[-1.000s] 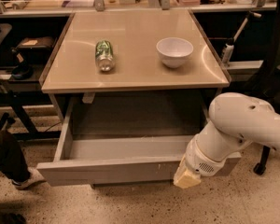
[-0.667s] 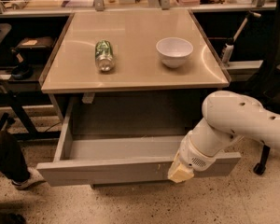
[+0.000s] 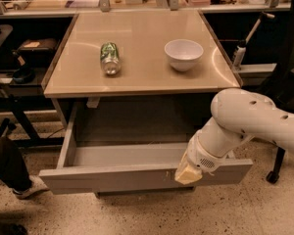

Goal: Close top drawer

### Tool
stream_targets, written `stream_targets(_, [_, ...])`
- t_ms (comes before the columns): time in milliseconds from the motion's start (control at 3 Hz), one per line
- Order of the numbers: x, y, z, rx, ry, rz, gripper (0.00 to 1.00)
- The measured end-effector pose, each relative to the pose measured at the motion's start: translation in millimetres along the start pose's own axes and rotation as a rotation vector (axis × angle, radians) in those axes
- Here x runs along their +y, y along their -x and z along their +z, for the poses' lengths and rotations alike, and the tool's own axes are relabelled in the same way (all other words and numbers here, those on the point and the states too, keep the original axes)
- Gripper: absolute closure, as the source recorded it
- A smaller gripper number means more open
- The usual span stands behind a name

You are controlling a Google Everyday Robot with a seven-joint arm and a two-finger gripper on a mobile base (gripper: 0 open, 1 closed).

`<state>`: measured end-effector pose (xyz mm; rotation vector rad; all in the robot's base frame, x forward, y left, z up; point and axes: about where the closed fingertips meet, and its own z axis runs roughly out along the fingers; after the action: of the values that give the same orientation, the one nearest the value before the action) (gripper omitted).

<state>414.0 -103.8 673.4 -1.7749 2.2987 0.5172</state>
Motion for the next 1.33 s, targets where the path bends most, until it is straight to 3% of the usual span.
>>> stream_targets(1000, [0.0, 0.0, 0.0, 0.0, 0.0, 0.0, 0.12])
stream_targets(1333, [0.0, 0.0, 0.0, 0.0, 0.0, 0.0, 0.0])
